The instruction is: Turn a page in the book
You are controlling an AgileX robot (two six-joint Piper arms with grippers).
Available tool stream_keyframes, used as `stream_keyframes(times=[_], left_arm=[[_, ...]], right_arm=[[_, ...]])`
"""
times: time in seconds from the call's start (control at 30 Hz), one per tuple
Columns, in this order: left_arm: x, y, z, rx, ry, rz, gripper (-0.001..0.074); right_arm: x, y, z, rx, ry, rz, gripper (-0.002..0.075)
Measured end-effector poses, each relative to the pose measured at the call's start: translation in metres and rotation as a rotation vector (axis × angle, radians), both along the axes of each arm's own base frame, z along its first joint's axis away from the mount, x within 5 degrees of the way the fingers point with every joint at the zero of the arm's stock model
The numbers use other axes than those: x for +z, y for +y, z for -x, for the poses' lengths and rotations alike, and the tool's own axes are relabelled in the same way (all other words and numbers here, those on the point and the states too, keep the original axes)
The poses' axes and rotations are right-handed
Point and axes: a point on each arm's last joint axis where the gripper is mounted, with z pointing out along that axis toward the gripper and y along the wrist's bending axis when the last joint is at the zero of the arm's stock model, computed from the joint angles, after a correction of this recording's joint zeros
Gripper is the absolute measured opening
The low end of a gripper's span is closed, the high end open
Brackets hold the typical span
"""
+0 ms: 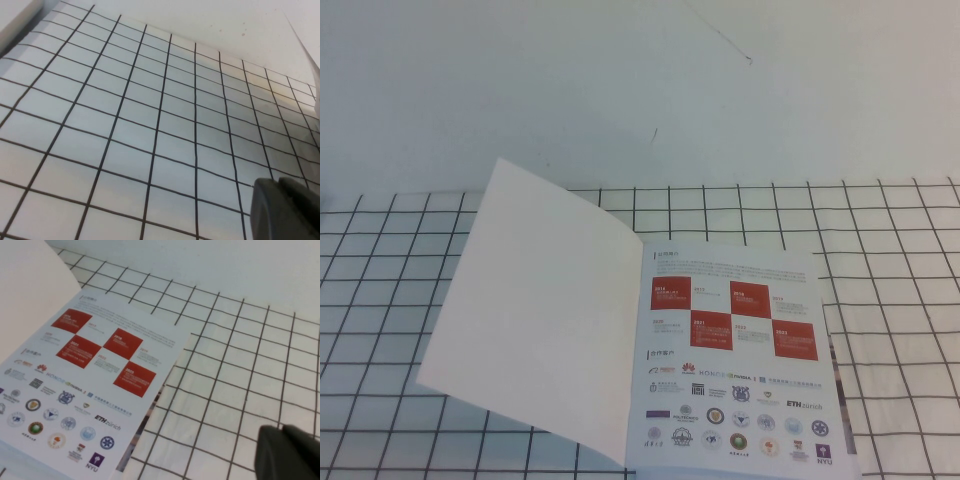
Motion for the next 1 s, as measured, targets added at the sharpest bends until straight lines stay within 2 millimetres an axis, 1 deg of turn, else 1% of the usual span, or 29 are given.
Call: stream_keyframes(times=[0.13,0.27,0.43,0.53,0.63,0.73,0.83,1.0], left_arm=[[0.0,0.0,0.0,0.0,0.0,-0.002,-0.0004],[0.0,0.0,0.0,0.0,0.0,-0.002,-0.0004],[0.0,0.0,0.0,0.0,0.0,-0.002,-0.0004],[0.0,0.0,0.0,0.0,0.0,-0.004,-0.0004],[0.0,0.0,0.0,0.0,0.0,-0.004,-0.0004],[0.0,0.0,0.0,0.0,0.0,-0.004,-0.0004],[0.0,0.0,0.0,0.0,0.0,-0.004,-0.0004],[0.0,0.0,0.0,0.0,0.0,-0.004,-0.0004]], right_arm=[[-0.011,-0.01,0.003,-0.102,0.002,-0.004,0.0001],[-0.026,-0.021,0.01,-0.234,-0.054,-0.017,0.0001],[-0.059,-0.029,0.021,-0.364,-0.147,-0.061,0.0001],[-0.078,-0.031,0.029,-0.411,-0.196,-0.072,0.0001],[-0.099,-0.031,0.034,-0.423,-0.209,-0.069,0.0001],[-0.119,-0.031,0.035,-0.428,-0.18,-0.073,0.0001],[-0.126,-0.031,0.036,-0.43,-0.147,-0.081,0.0001],[-0.126,-0.031,0.036,-0.431,-0.148,-0.087,0.0001]])
